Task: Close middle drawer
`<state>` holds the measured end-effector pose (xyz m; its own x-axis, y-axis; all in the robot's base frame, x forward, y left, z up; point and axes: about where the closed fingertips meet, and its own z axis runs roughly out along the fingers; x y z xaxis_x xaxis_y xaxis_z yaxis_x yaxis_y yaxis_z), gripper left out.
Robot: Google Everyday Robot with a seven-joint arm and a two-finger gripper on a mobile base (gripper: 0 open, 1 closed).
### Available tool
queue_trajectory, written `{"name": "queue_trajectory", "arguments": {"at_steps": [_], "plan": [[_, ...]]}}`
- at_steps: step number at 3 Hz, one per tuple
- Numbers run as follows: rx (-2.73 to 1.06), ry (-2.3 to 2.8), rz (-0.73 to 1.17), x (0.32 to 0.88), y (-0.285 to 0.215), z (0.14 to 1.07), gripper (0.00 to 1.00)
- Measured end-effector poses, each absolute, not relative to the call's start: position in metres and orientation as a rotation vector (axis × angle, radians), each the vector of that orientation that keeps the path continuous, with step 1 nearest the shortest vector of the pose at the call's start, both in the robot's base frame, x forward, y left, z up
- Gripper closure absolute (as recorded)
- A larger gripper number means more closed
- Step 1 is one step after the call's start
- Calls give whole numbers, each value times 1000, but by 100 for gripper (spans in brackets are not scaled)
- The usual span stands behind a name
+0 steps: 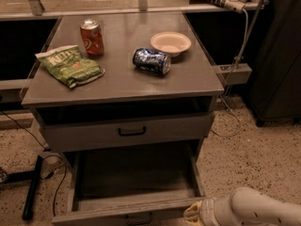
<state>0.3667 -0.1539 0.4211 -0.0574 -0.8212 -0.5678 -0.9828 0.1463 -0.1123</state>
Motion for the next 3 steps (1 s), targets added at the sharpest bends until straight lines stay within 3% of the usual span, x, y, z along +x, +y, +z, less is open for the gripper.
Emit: {"name": "queue_trajectory", "arguments": {"at_steps": [3], "plan": [[-1714,1925,423,366,-153,418,36]]}}
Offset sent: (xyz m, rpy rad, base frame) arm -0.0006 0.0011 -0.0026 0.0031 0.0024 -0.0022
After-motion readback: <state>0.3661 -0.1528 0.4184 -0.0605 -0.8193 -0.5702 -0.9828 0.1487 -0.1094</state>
